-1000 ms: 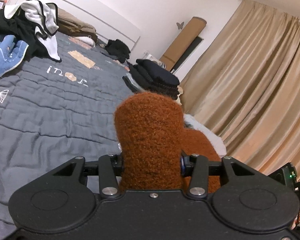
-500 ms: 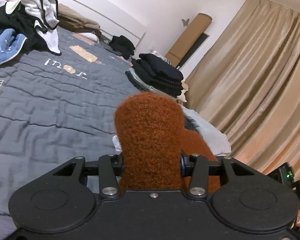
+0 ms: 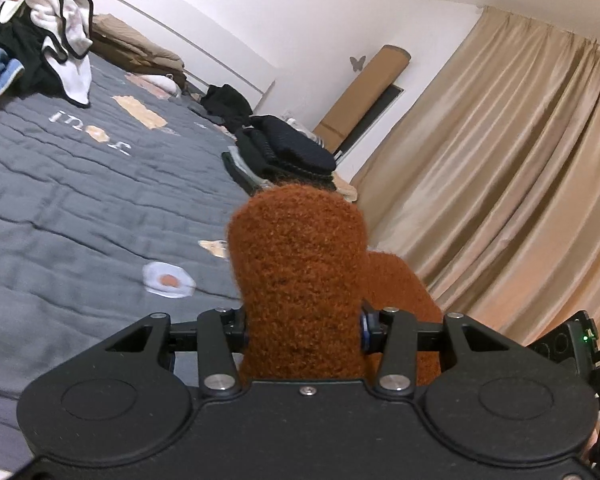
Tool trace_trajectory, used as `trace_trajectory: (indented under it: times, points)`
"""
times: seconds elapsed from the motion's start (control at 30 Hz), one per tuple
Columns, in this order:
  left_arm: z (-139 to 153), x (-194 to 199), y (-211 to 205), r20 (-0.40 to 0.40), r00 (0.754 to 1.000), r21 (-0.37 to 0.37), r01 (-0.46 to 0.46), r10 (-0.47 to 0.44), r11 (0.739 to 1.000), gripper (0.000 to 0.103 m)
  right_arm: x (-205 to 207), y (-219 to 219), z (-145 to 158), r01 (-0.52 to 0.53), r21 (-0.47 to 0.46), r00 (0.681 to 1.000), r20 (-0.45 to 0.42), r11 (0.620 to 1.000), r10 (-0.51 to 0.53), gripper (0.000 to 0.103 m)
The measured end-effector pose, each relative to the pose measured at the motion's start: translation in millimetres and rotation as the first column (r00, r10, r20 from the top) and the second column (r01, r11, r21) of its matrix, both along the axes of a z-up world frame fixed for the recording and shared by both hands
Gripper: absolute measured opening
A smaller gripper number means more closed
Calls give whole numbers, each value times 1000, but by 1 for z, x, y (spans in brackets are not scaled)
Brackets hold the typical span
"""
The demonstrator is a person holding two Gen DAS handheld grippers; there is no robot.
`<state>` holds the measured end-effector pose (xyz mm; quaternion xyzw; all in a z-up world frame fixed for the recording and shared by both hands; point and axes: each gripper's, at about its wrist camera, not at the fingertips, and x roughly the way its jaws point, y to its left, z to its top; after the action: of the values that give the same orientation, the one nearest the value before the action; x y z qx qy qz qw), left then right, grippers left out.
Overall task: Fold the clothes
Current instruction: 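Lift the folded garment with both grippers and carry it toward the clothes stack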
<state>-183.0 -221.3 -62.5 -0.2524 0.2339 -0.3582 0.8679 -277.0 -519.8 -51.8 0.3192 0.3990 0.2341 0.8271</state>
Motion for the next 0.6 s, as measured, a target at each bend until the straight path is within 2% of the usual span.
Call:
trace_trajectory:
  times: [0.37, 0.6]
  points:
    - [34, 19, -118, 36, 999, -17, 6, -6, 1000, 43, 0, -110, 36, 17, -46, 997, 77, 999, -13, 43]
    - [63, 60, -209, 68, 998, 7, 17, -17, 1000, 44, 35, -197, 69, 31, -97, 993, 115, 995, -20, 43]
